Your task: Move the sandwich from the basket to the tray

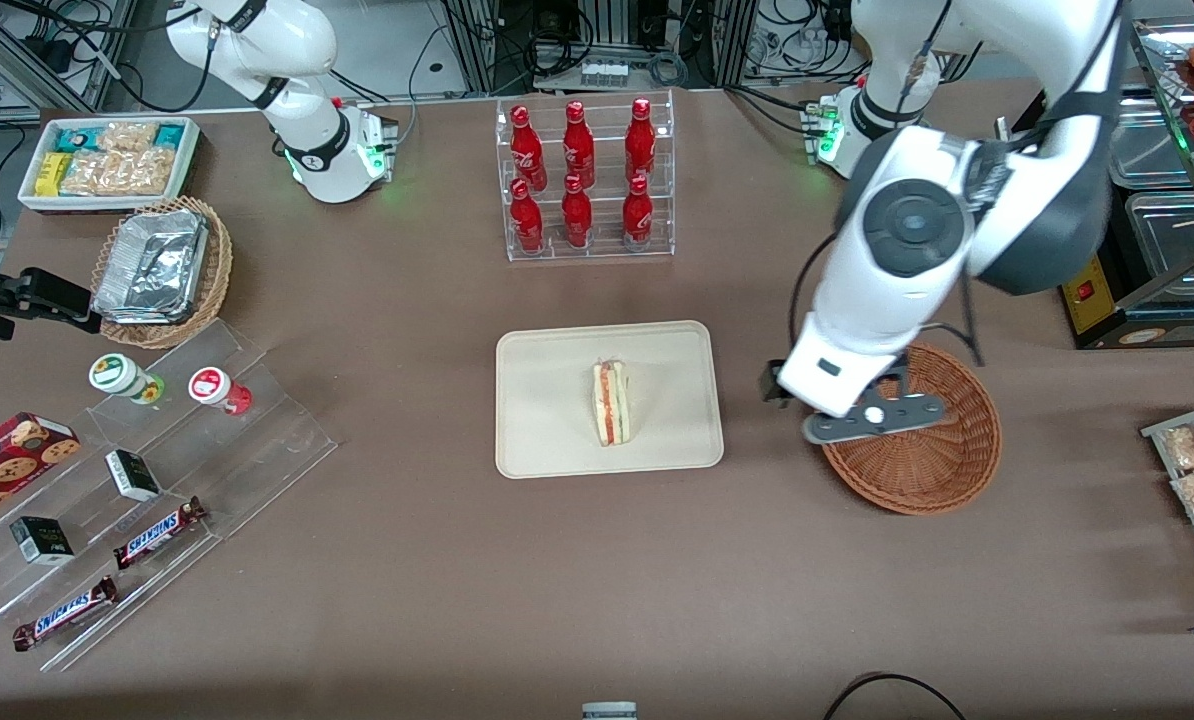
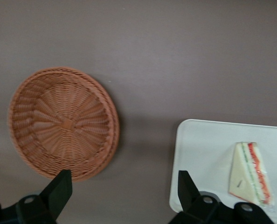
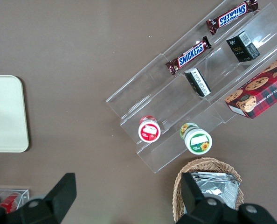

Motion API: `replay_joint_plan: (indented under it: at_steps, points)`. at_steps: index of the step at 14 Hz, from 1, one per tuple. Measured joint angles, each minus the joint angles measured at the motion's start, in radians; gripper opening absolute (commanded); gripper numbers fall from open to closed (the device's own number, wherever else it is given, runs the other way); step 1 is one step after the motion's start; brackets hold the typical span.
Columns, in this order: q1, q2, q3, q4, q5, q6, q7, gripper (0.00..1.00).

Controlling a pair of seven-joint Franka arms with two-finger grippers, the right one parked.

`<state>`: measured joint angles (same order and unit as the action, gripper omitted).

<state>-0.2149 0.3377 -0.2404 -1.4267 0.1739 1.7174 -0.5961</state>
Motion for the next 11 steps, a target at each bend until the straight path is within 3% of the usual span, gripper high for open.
replay_joint_plan:
  at_steps: [11]
  points:
    - [0.243, -0.135, 0.003, -0.016, -0.101, -0.125, 0.39, 1.0]
